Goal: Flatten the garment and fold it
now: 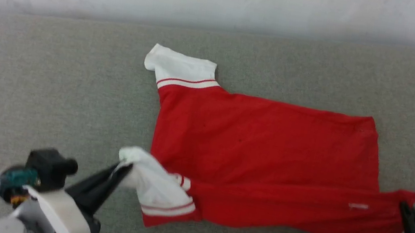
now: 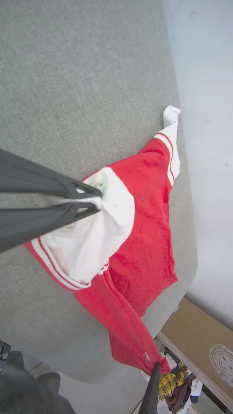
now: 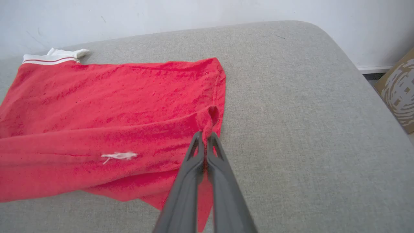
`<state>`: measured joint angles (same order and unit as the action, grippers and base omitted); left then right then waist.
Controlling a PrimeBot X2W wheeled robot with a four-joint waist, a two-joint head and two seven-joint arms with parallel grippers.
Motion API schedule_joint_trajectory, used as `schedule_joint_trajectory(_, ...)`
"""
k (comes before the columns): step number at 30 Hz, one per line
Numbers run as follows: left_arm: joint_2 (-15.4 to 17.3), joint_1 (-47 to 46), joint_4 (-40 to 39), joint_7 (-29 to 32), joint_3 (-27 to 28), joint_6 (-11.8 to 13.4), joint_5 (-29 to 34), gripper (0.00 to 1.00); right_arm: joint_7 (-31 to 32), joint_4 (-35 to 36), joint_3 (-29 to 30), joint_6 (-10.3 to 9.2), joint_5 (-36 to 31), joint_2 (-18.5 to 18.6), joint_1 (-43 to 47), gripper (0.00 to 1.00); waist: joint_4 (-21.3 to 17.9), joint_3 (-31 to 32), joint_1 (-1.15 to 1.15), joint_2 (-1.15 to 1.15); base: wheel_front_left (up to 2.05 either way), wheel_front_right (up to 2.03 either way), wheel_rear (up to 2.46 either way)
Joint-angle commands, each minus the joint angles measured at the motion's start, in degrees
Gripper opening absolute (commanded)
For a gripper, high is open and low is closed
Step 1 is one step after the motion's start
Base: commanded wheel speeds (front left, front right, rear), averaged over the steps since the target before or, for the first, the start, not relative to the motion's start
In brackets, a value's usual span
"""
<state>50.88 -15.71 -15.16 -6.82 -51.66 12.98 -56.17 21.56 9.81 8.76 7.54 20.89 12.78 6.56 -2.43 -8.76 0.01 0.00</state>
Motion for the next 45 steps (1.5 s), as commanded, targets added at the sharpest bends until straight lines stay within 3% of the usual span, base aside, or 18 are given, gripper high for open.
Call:
schedule_joint_trajectory(1, 0.2, -2.8, 0.5, -0.3, 0.9, -0.9, 1.3, 0.00, -0.5, -0.2, -0.4, -0.05, -0.8, -0.2, -2.5, 0.00, -1.3, -4.8, -0.01, 0.00, 0.00, 0.00, 0.00)
schedule_joint_trajectory(8, -1.9, -9.7, 4.6, -0.3, 2.2, -4.5, 3.0, 0.00, -1.3, -2.6, -1.9, -0.05, -2.4, 0.1, -8.7, 0.00, -2.1, -9.6, -0.01, 0.00, 0.00, 0.00, 0.00)
schedule_joint_trajectory(16, -6.8, -14.5, 12.6, -1.4, 1.3, -8.9, 4.0, 0.00, -0.9, -8.9, -3.1, -0.05, -3.5, 0.0, -12.2, 0.00, -2.6, -12.3, -0.01, 0.00, 0.00, 0.00, 0.00)
schedule_joint_trajectory(26, -10.6, -15.7, 23.5, -1.5, -1.0, -9.9, 5.5, 0.00, -2.3, -14.4, -4.5, -0.05, -3.0, -0.4, -14.4, 0.00, -2.4, -14.4, -0.01, 0.00, 0.00, 0.00, 0.00)
schedule_joint_trajectory(27, -11.1, -15.9, 24.1, -1.6, -1.0, -9.9, 5.5, 0.00, -2.5, -14.7, -4.6, -0.05, -2.9, -0.5, -14.7, 0.25, -2.3, -14.4, -0.01, 0.00, 0.00, 0.00, 0.00)
schedule_joint_trajectory(28, -11.5, -16.1, 24.6, -1.8, -1.0, -10.0, 5.4, 0.29, -2.7, -15.0, -4.8, -0.05, -2.8, -0.4, -15.0, 1.00, -2.2, -14.4, -0.01, 0.00, 0.00, 0.00, 0.00)
schedule_joint_trajectory(29, -12.1, -16.1, 24.8, -2.1, -0.9, -9.8, 5.2, 0.45, -2.9, -15.4, -4.9, -0.05, -2.5, -0.5, -15.2, 1.00, -2.1, -14.4, -0.01, 0.00, 0.00, 0.00, 0.00)
schedule_joint_trajectory(30, -12.6, -16.2, 24.9, -2.4, -0.7, -9.7, 5.1, 0.73, -3.0, -15.7, -4.9, -0.05, -2.2, -0.5, -15.4, 1.00, -1.9, -14.2, -0.01, 0.00, 0.00, 0.00, 0.00)
schedule_joint_trajectory(31, -12.9, -16.2, 25.1, -2.7, -0.7, -9.7, 5.0, 0.90, -3.2, -15.9, -4.8, -0.05, -1.9, -0.5, -15.5, 1.00, -1.7, -13.9, -0.01, 0.00, 0.00, 0.00, 0.00)
schedule_joint_trajectory(32, -13.1, -16.1, 25.3, -2.9, -0.6, -9.7, 4.9, 1.00, -3.5, -15.9, -4.9, -0.05, -1.7, -0.4, -15.6, 1.00, -1.4, -13.6, -0.01, 0.00, 0.00, 0.00, 0.00)
schedule_joint_trajectory(39, -13.6, -12.7, 23.9, -5.1, 0.7, -9.2, 2.2, 1.00, -4.2, -13.5, -3.4, -0.05, 0.2, -0.2, -13.0, 1.00, -0.2, -8.0, -0.01, 0.00, 0.00, 0.00, 0.00)
schedule_joint_trajectory(45, -11.9, -5.6, 18.4, -7.4, 4.7, -5.6, -0.2, 1.00, -5.2, -7.3, 0.3, -0.05, 0.2, -1.8, -8.4, 1.00, 0.1, -2.5, -0.01, 0.00, 0.00, 0.00, 0.00)
